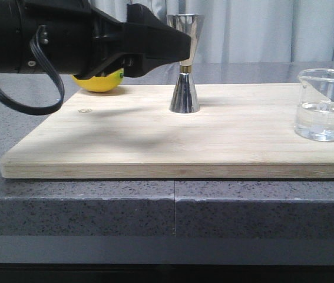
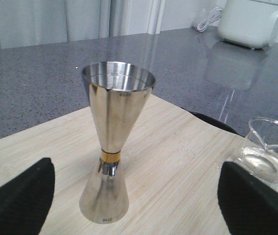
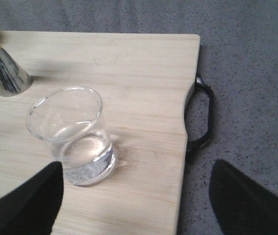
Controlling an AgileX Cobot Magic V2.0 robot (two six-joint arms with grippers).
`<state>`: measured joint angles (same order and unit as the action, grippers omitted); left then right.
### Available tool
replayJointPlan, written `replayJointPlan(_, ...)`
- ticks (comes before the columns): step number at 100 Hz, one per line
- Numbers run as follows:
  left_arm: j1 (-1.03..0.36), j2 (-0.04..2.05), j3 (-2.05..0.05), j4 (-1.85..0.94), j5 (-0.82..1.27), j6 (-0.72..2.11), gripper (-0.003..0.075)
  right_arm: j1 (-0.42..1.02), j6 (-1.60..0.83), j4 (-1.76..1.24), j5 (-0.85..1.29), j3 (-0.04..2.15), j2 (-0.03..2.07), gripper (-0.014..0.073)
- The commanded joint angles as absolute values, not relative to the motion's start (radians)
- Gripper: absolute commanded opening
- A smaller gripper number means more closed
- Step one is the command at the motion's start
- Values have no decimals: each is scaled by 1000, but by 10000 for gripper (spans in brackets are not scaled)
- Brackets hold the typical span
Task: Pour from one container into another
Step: 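Move the left gripper to the steel jigger and close around it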
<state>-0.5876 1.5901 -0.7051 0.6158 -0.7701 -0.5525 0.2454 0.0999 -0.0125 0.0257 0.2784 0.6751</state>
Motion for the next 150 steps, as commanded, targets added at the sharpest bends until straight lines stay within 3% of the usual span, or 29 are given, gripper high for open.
replayJointPlan(1, -570, 1575, -736, 613, -888, -581, 617, 249, 96, 0, -43, 303, 681, 554)
replayJointPlan(59, -564, 1700, -871, 701, -911, -653, 616, 346, 96, 37, -20, 301, 683, 554)
replayJointPlan(150, -562, 1850, -998, 740, -920, -684, 616, 358, 96, 57, -242, 298, 896, 554)
